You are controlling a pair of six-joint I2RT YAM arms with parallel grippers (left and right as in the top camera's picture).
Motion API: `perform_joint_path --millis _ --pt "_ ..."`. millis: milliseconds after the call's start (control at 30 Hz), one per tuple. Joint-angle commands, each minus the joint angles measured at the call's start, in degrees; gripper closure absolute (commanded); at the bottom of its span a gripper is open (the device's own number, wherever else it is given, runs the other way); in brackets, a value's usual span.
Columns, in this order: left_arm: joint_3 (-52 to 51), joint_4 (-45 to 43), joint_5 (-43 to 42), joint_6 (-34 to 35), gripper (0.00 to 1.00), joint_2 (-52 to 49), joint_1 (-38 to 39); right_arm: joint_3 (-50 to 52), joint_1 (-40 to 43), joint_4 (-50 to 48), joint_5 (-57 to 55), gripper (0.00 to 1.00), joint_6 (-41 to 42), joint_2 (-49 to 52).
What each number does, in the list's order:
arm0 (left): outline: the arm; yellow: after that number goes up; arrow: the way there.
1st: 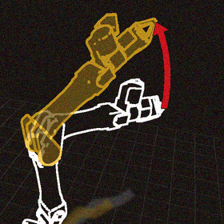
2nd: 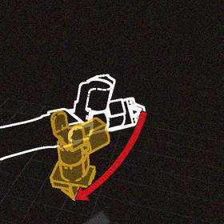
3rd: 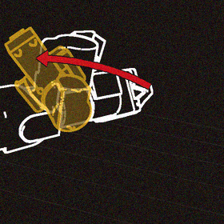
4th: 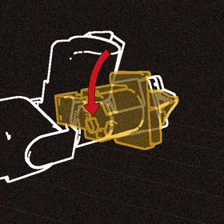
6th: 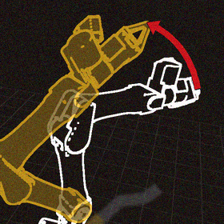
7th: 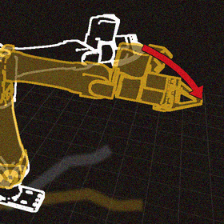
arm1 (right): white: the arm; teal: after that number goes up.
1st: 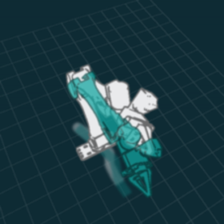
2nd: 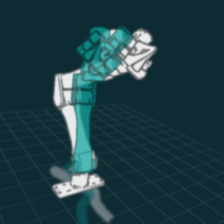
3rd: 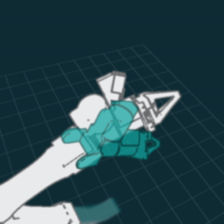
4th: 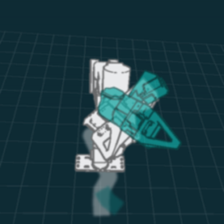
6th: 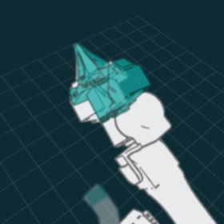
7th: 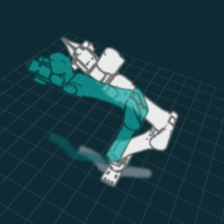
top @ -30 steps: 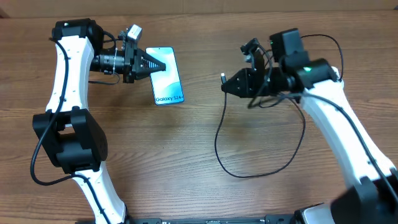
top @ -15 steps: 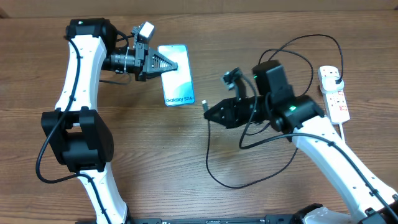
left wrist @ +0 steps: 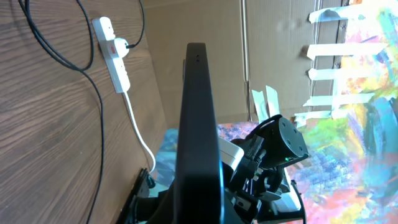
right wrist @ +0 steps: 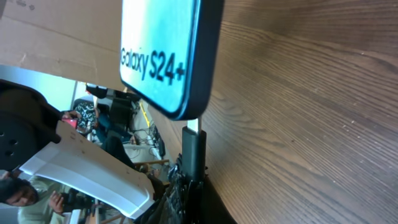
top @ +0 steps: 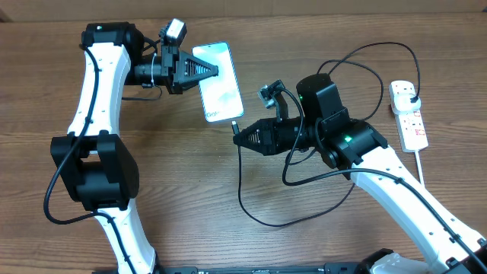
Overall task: Plug charger to phone and switch on socket
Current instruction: 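Align the USB-C plug under the phone's port and push it upward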
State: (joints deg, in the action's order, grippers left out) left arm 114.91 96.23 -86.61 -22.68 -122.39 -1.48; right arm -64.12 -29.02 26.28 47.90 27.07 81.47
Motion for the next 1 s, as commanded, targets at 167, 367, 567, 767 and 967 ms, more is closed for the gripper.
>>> perform_joint_path --millis 167,367,567,767,967 --pt "1.1 -3.7 -3.9 4.0 0.96 0.6 0.0 0.0 -2.6 -2.7 1.2 0.96 1.5 -1.7" --pt "1.1 -7.0 -3.9 9.5 0.96 0.6 0.0 0.0 -2.9 -4.8 0.3 0.96 2.8 -1.7" --pt "1.1 -7.0 -3.9 9.9 0.95 0.6 0.0 0.0 -2.9 -5.0 -1.7 0.96 2.8 -1.7" --pt "1.1 -7.0 -3.9 9.9 0.96 0.6 0.0 0.0 -2.9 -6.6 -2.8 0.96 3.0 -1.7" --pt "1.1 -6.9 -3.9 9.9 0.96 0.6 0.0 0.0 -2.9 -8.1 -2.9 0.96 3.0 -1.7"
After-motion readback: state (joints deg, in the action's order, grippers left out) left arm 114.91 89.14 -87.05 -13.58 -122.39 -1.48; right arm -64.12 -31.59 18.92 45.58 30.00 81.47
